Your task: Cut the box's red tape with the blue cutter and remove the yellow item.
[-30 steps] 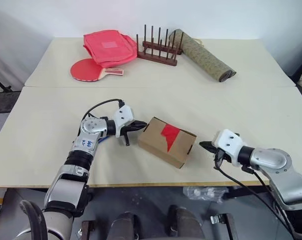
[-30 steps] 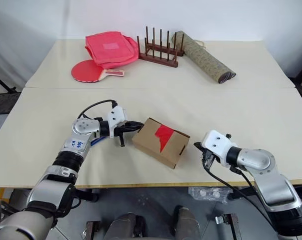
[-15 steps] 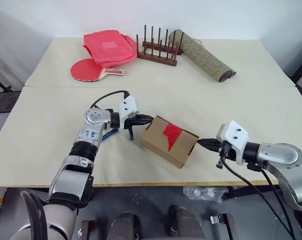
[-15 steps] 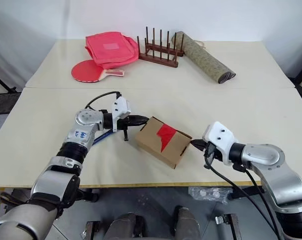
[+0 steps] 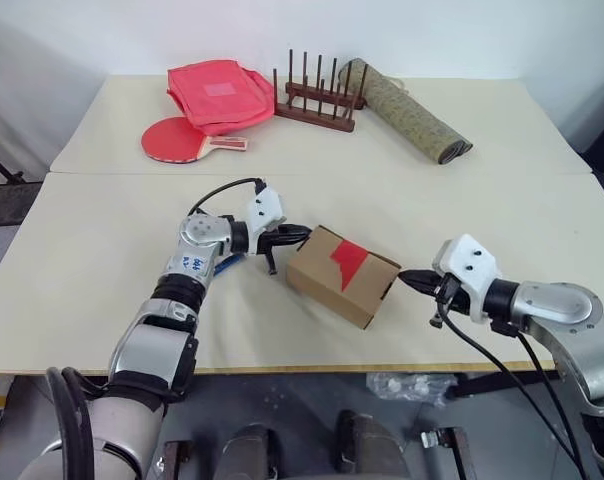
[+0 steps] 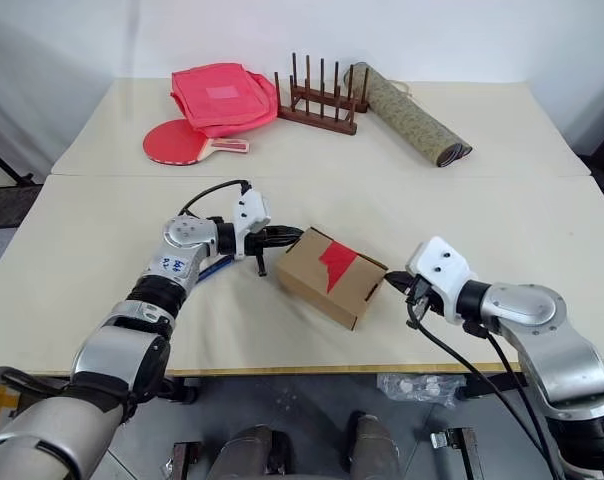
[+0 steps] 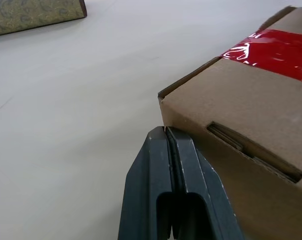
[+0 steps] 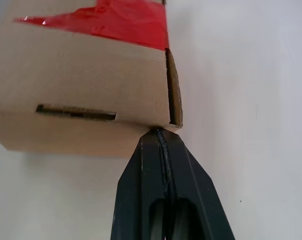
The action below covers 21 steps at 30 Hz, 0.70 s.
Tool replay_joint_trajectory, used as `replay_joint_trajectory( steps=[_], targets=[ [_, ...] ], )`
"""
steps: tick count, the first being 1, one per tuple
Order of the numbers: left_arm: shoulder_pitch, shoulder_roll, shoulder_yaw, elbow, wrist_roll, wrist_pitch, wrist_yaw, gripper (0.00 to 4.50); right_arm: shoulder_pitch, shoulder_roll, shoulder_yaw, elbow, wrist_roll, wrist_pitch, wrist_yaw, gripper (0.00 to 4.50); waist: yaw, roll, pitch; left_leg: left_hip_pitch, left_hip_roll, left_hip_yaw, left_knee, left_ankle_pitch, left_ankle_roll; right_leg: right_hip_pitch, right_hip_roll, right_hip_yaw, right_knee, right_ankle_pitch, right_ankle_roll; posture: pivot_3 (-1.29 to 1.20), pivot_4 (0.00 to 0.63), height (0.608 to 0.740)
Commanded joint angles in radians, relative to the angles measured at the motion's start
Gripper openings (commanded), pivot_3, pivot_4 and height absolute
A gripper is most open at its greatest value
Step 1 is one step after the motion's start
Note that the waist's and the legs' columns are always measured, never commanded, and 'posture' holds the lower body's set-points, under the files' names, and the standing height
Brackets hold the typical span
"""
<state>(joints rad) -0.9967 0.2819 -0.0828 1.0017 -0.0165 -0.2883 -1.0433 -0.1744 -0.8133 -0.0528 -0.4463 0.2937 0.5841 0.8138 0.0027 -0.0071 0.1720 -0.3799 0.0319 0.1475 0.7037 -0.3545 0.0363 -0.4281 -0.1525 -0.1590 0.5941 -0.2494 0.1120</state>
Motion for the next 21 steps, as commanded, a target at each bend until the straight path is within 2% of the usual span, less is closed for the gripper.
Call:
replay_joint_trajectory(
  steps=[1,8,12,15,18,21],
  targets=[
    [-0.024,-0.001,-0.008,0.011,0.009,-0.032,-0.009,0.05,0.049,-0.042,-0.041,-0.015,-0.020,-0.073,0.027,0.00,0.002,0.000,0.000,0.000,0.000,0.000,0.000,0.000,0.000,0.000,0.000,0.000,0.000,0.000,0.000,0.00,0.150,0.740],
    [-0.046,0.065,0.016,0.029,0.004,-0.033,0.017,0.05,0.125,-0.105,-0.088,0.039,-0.038,-0.147,0.066,0.00,-0.004,-0.001,0.000,0.000,0.000,0.000,0.000,0.000,0.000,0.000,0.000,0.000,0.000,0.000,0.000,0.00,0.150,0.740],
    [-0.068,0.116,0.030,0.023,0.017,-0.041,0.070,0.05,0.065,-0.104,-0.143,0.074,-0.003,-0.143,0.071,0.00,-0.005,-0.001,0.000,0.000,0.000,0.000,0.000,0.000,0.000,0.000,0.000,0.001,0.000,0.000,0.000,0.00,0.150,0.740],
    [-0.083,0.163,0.059,0.003,-0.022,0.042,0.029,0.05,-0.003,-0.100,-0.172,0.084,0.049,-0.122,0.087,0.00,-0.005,-0.001,0.000,0.000,0.000,0.000,0.000,0.000,0.000,0.000,0.000,0.001,0.001,0.000,0.000,0.00,0.150,0.740],
    [-0.047,0.234,0.090,-0.087,-0.052,0.163,0.011,0.61,-0.075,-0.091,-0.182,0.064,0.138,-0.074,0.115,0.00,-0.007,0.000,0.000,0.000,0.000,0.000,0.000,0.000,0.000,0.000,0.000,0.001,0.001,0.000,0.000,0.00,0.150,0.740],
    [0.052,0.287,0.121,-0.248,-0.104,0.242,-0.026,1.44,-0.119,-0.084,-0.172,0.023,0.233,-0.008,0.139,0.00,-0.007,0.000,0.000,0.000,0.001,0.000,-0.001,0.000,0.000,-0.001,0.000,0.000,0.001,0.000,0.000,0.00,0.150,0.740]
  ],
)
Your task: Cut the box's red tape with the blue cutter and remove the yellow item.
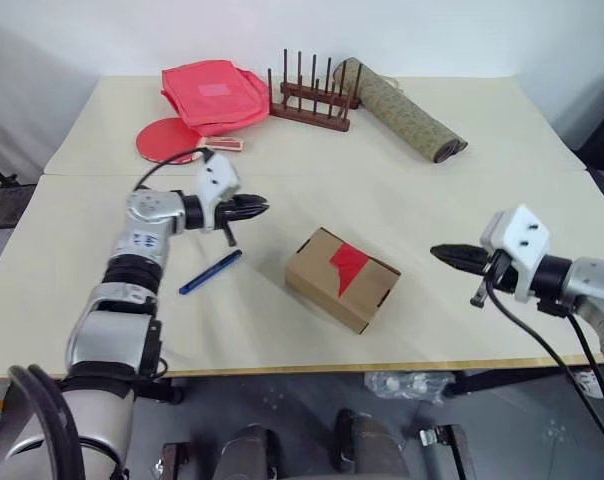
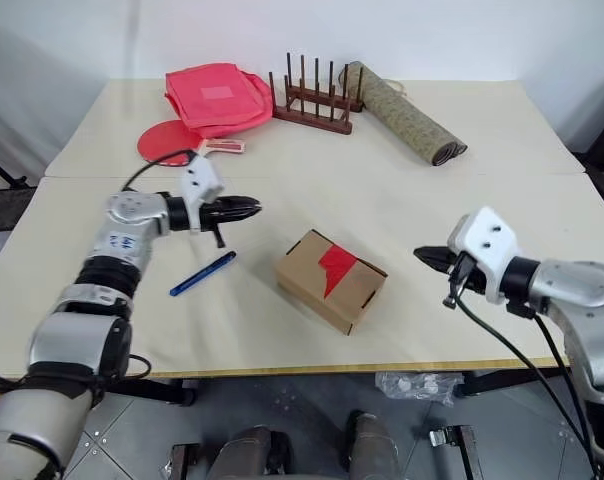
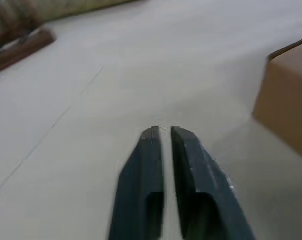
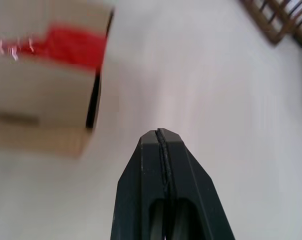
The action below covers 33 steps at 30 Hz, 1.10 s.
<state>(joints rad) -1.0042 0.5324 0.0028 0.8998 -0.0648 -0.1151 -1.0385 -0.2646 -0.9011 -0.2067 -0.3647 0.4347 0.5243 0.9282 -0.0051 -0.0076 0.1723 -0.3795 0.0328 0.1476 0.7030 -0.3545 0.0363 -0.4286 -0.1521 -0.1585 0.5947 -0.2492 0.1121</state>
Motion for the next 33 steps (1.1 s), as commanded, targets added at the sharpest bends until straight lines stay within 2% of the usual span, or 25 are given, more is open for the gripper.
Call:
replay_joint_trajectory(
  steps=[1,4,10,15,16,20,23,28,33],
  targets=[
    [0.097,0.052,0.042,-0.201,-0.067,0.102,-0.035,1.78,-0.041,0.003,-0.013,-0.065,0.114,0.074,0.027,0.00,0.001,0.000,0.000,0.000,0.000,0.000,0.000,0.000,0.000,0.000,0.000,0.000,0.000,0.000,0.000,0.00,0.150,0.740],
    [0.195,0.097,0.076,-0.337,-0.086,0.163,0.002,2.68,-0.086,0.006,0.008,-0.067,0.150,0.122,0.015,0.57,0.006,0.000,0.000,0.000,0.000,0.000,0.000,0.000,0.000,0.000,0.000,0.000,0.000,0.000,0.000,0.00,0.150,0.740],
    [0.362,0.188,0.146,-0.569,-0.157,0.326,0.011,4.47,-0.134,0.006,0.055,-0.053,0.159,0.138,0.030,2.51,0.004,-0.001,0.000,0.000,0.001,0.000,0.002,0.000,0.000,0.000,0.000,0.001,0.001,0.000,0.000,0.00,0.150,0.740],
    [0.512,0.261,0.161,-0.721,-0.220,0.452,-0.045,4.50,-0.146,0.005,0.062,-0.063,0.177,0.138,0.043,4.28,0.002,0.000,0.000,0.000,0.001,0.000,0.002,0.000,-0.001,0.000,0.000,0.001,0.001,0.000,0.000,0.00,0.150,0.740],
    [0.536,0.273,0.160,-0.748,-0.232,0.472,-0.056,4.50,-0.149,0.006,0.062,-0.065,0.181,0.140,0.042,4.46,0.002,0.000,0.000,0.000,0.001,0.000,0.002,0.000,-0.001,0.000,0.000,0.001,0.001,0.000,0.000,0.00,0.150,0.740],
    [0.635,0.333,0.161,-0.781,-0.247,0.518,-0.106,4.50,-0.175,0.014,0.064,-0.081,0.208,0.152,0.039,4.46,0.002,0.000,0.000,0.001,0.002,0.001,0.002,-0.001,-0.001,0.000,0.000,0.002,0.002,0.000,-0.001,0.00,0.150,0.740],
    [0.613,0.336,0.113,-0.705,-0.165,0.437,-0.061,4.50,-0.185,0.022,0.084,-0.085,0.203,0.139,0.042,4.46,0.009,0.000,0.000,0.001,0.002,0.001,0.002,-0.001,-0.002,0.000,0.000,0.002,0.002,-0.001,-0.001,0.00,0.150,0.740],
    [0.553,0.313,0.063,-0.583,-0.124,0.391,-0.056,4.50,-0.211,0.038,0.104,-0.084,0.201,0.133,0.040,4.46,0.004,0.000,0.000,0.001,0.002,0.002,0.002,-0.001,-0.002,0.000,0.000,0.002,0.002,0.000,-0.001,0.00,0.150,0.740],
    [0.523,0.301,-0.011,-0.529,-0.097,0.361,-0.115,4.50,-0.215,0.033,0.108,-0.081,0.194,0.130,0.048,4.46,0.005,0.000,0.000,0.002,0.001,0.003,0.001,-0.001,-0.002,-0.001,0.000,0.002,0.002,0.000,-0.001,0.00,0.150,0.740]
  ],
)
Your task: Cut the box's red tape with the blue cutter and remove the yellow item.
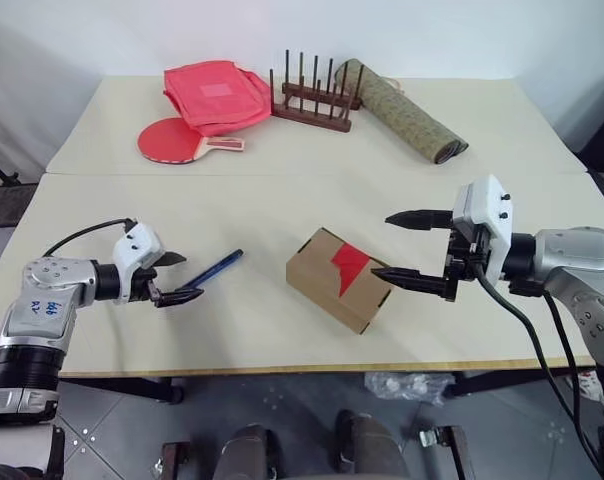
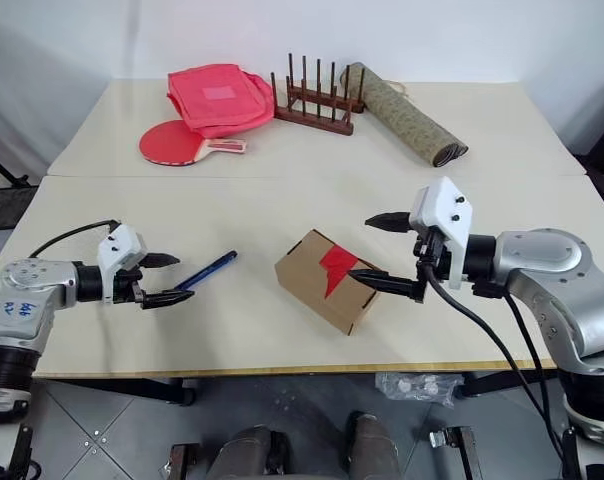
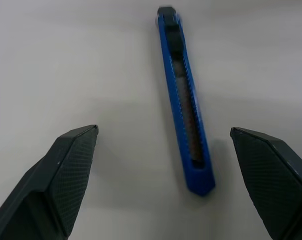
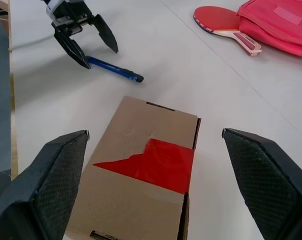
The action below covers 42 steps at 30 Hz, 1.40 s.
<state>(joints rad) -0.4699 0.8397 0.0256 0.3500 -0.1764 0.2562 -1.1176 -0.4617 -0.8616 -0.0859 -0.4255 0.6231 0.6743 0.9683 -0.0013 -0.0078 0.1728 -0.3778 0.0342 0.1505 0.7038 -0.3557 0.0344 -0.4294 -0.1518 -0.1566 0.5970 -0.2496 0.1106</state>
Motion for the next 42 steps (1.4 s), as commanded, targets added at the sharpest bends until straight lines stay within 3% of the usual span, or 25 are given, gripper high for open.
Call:
replay_joint_trajectory(
  steps=[1,3,7,9,15,17,21,31,35,38,42],
  targets=[
    [-0.019,-0.008,-0.045,0.031,0.018,-0.017,-0.049,4.32,-0.016,-0.008,-0.013,-0.020,0.002,-0.021,0.007,4.50,0.002,0.000,0.000,0.000,0.000,0.000,0.000,0.000,0.000,0.000,0.000,0.000,0.000,0.000,0.000,0.00,0.150,0.740],
    [-0.027,-0.007,-0.063,0.044,0.026,-0.028,-0.072,3.92,-0.015,-0.010,-0.014,-0.019,-0.002,-0.023,0.007,4.50,0.002,0.000,0.000,0.000,0.000,0.000,0.000,0.000,0.000,0.000,0.000,0.000,0.000,0.000,0.000,0.00,0.150,0.740],
    [-0.040,0.003,-0.102,0.067,0.062,-0.008,-0.089,2.71,-0.006,-0.015,-0.018,-0.020,-0.009,-0.028,0.010,4.50,0.000,0.000,0.000,0.001,0.000,0.000,0.000,0.000,0.000,0.000,0.000,0.000,0.000,0.000,0.000,0.00,0.150,0.740],
    [-0.048,0.005,-0.113,0.086,0.073,-0.021,-0.099,2.71,-0.003,-0.018,-0.020,-0.016,-0.016,-0.034,0.011,4.50,0.000,0.000,0.000,0.001,0.000,0.000,0.000,0.000,0.000,0.000,0.000,0.000,0.000,0.000,0.000,0.00,0.150,0.740],
    [-0.067,0.001,-0.122,0.120,0.091,-0.037,-0.102,1.28,-0.009,-0.012,-0.018,-0.004,-0.027,-0.046,0.013,4.50,-0.001,0.001,-0.001,0.002,0.000,0.001,0.000,0.000,0.000,0.001,0.000,0.001,0.001,0.000,0.000,0.00,0.150,0.740],
    [-0.066,0.001,-0.122,0.120,0.092,-0.041,-0.104,1.28,-0.012,-0.009,-0.015,0.000,-0.031,-0.049,0.014,4.50,-0.001,0.001,-0.001,0.002,0.000,0.001,0.000,0.000,0.000,0.001,0.000,0.001,0.001,0.000,0.000,0.00,0.150,0.740],
    [-0.055,-0.002,-0.117,0.111,0.094,-0.055,-0.089,0.43,-0.025,-0.003,-0.004,0.012,-0.039,-0.061,0.020,4.50,-0.002,0.001,-0.001,0.002,0.000,0.002,0.000,0.000,0.000,0.001,0.000,0.002,0.001,0.000,0.000,0.00,0.150,0.740],
    [-0.005,0.021,-0.087,0.043,0.096,-0.093,-0.062,0.40,-0.082,0.021,0.042,0.032,-0.051,-0.085,0.036,4.50,-0.003,0.002,-0.001,0.004,0.001,0.003,-0.001,0.000,0.000,0.001,0.000,0.003,0.002,0.000,0.000,0.00,0.150,0.740],
    [0.087,0.067,-0.020,-0.105,0.038,-0.097,-0.082,0.40,-0.141,0.061,0.085,0.001,-0.034,-0.061,0.027,4.50,-0.011,0.002,-0.001,0.005,0.004,0.004,-0.002,0.000,0.000,0.000,0.000,0.004,0.002,0.000,0.000,0.00,0.150,0.740],
    [0.225,0.115,0.040,-0.235,-0.031,-0.101,-0.142,0.40,-0.212,0.142,0.172,-0.062,-0.005,0.008,-0.012,4.50,-0.028,0.003,-0.001,0.006,0.008,0.007,-0.003,-0.001,-0.001,-0.002,0.000,0.005,0.004,-0.001,-0.002,0.00,0.150,0.740],
    [0.334,0.140,0.067,-0.330,-0.069,-0.116,-0.169,0.40,-0.312,0.225,0.364,-0.086,-0.085,0.067,-0.033,4.50,-0.030,0.003,-0.001,0.006,0.011,0.012,-0.003,-0.003,-0.004,-0.010,0.001,0.006,0.014,-0.003,-0.006,0.00,0.150,0.740]
  ],
)
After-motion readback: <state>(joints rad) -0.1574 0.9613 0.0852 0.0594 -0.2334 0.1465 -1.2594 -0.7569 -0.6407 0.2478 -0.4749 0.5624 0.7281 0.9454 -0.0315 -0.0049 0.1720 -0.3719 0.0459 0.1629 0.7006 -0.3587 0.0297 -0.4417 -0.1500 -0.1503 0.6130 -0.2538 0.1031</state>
